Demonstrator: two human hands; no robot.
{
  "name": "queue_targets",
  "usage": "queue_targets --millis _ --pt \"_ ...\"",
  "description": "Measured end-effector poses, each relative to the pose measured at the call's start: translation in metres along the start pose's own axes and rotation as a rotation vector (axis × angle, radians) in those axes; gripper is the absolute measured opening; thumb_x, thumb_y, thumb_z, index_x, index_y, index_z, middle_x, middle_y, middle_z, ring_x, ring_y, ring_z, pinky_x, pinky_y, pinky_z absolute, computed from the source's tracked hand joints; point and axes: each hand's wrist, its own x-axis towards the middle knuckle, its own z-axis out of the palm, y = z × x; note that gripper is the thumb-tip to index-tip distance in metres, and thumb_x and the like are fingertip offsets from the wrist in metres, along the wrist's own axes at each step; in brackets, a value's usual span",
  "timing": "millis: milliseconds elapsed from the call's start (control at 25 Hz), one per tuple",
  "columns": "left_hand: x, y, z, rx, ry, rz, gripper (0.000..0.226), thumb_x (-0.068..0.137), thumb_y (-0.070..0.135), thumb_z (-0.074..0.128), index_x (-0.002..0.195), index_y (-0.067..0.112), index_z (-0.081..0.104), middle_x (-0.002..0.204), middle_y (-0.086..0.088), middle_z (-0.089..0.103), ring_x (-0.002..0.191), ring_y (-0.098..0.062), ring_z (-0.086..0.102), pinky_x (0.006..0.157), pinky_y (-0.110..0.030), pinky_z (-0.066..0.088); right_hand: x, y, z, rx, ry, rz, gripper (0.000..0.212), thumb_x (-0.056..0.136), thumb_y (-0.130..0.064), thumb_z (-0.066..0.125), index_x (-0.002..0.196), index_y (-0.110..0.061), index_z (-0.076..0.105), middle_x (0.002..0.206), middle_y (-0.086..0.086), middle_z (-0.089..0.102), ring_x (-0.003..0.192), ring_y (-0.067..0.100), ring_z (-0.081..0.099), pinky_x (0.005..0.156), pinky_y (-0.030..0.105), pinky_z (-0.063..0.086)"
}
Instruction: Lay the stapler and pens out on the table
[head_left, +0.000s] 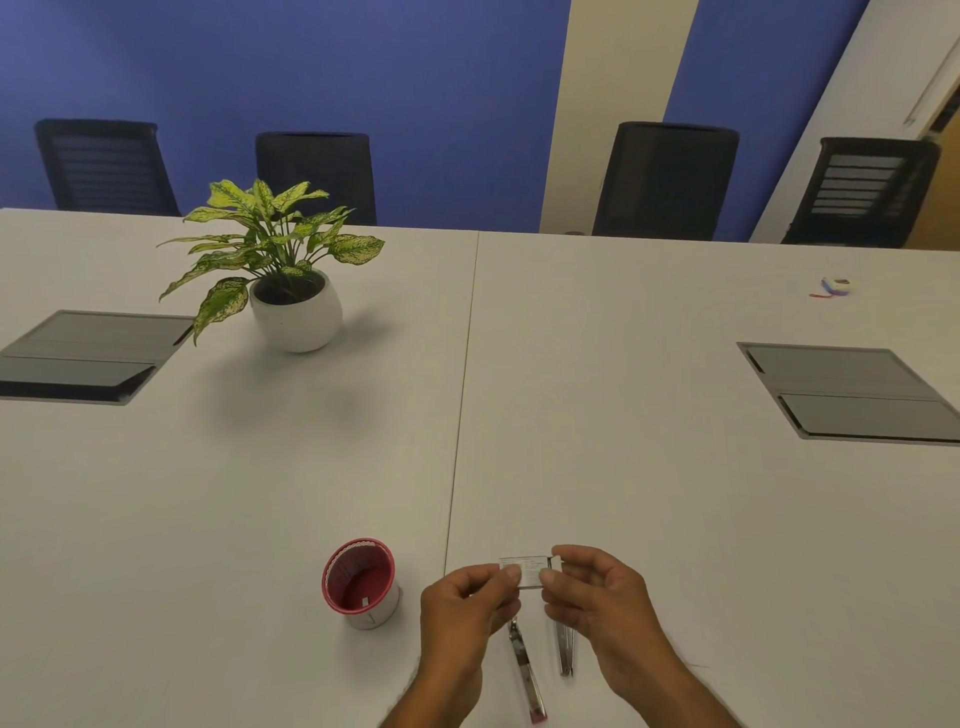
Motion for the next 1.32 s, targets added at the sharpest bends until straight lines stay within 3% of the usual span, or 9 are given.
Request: queue_targets --millis 120,320,440,560,680,1080,1320 --pt "-0.002 0.0 0.0 -0.011 -0.019 -0.007 0.013 0.081 0.014 0.076 0.09 0.005 0.077 0.09 -0.012 0.078 0.087 -0.03 0.073 0.079 -0.035 0.061 -0.002 -0.003 0.0 -0.017 0.014 -0.002 0.03 0.07 0.001 0.081 0.098 -0.002 0.07 0.076 0.012 0.066 0.072 0.03 0.066 0.068 0.039 0.057" --pt "-0.007 0.002 -0.002 -0.029 0.002 0.018 0.024 0.079 0.007 0.077 0.099 0.003 0.065 0.089 -0.018 0.074 0.075 -0.029 0.072 0.073 -0.038 0.061 -0.003 -0.008 -0.003 -0.029 0.051 0.009 0.017 0.082 0.002 0.069 0.1 0.0 0.069 0.089 0.025 0.075 0.074 0.033 0.071 0.07 0.039 0.06" --pt "-0.007 0.001 -0.007 0.12 -0.048 0.154 0.044 0.078 0.007 0.078 0.115 0.023 0.06 0.1 -0.007 0.069 0.073 -0.025 0.071 0.072 -0.038 0.062 -0.006 -0.008 -0.004 -0.051 0.054 0.004 0.016 0.087 0.003 0.063 0.1 -0.002 0.069 0.086 0.024 0.075 0.072 0.033 0.072 0.067 0.037 0.06" --pt "-0.005 0.002 -0.008 0.367 -0.154 0.249 0.057 0.065 0.018 0.089 0.115 0.034 0.067 0.106 0.008 0.07 0.08 -0.016 0.071 0.071 -0.028 0.062 -0.01 -0.008 -0.003 -0.079 0.043 -0.001 0.015 0.087 0.002 0.063 0.1 -0.002 0.069 0.084 0.022 0.076 0.075 0.036 0.073 0.068 0.037 0.06" --pt "-0.005 0.003 -0.006 0.453 -0.152 0.28 0.049 0.062 0.019 0.091 0.106 0.031 0.073 0.104 0.007 0.074 0.088 -0.016 0.072 0.073 -0.022 0.061 -0.012 -0.009 -0.002 -0.092 0.04 -0.003 0.015 0.087 0.002 0.064 0.099 -0.003 0.07 0.084 0.022 0.076 0.077 0.036 0.074 0.069 0.037 0.06" --pt "-0.004 0.007 -0.013 0.425 -0.149 0.272 0.044 0.058 0.013 0.093 0.098 0.024 0.078 0.09 0.005 0.078 0.079 -0.016 0.073 0.068 -0.022 0.06 -0.016 -0.018 -0.005 -0.098 0.049 0.012 0.015 0.084 0.0 0.068 0.099 -0.002 0.07 0.088 0.024 0.075 0.085 0.044 0.072 0.073 0.041 0.062" --pt "-0.008 0.001 -0.011 0.444 -0.171 0.241 0.043 0.057 0.013 0.093 0.097 0.022 0.079 0.093 0.003 0.078 0.084 -0.018 0.073 0.072 -0.028 0.063 -0.019 -0.019 -0.006 -0.19 0.022 0.078 0.032 0.07 -0.001 0.082 0.096 0.002 0.064 0.091 0.03 0.072 0.067 0.031 0.067 0.061 0.034 0.059"
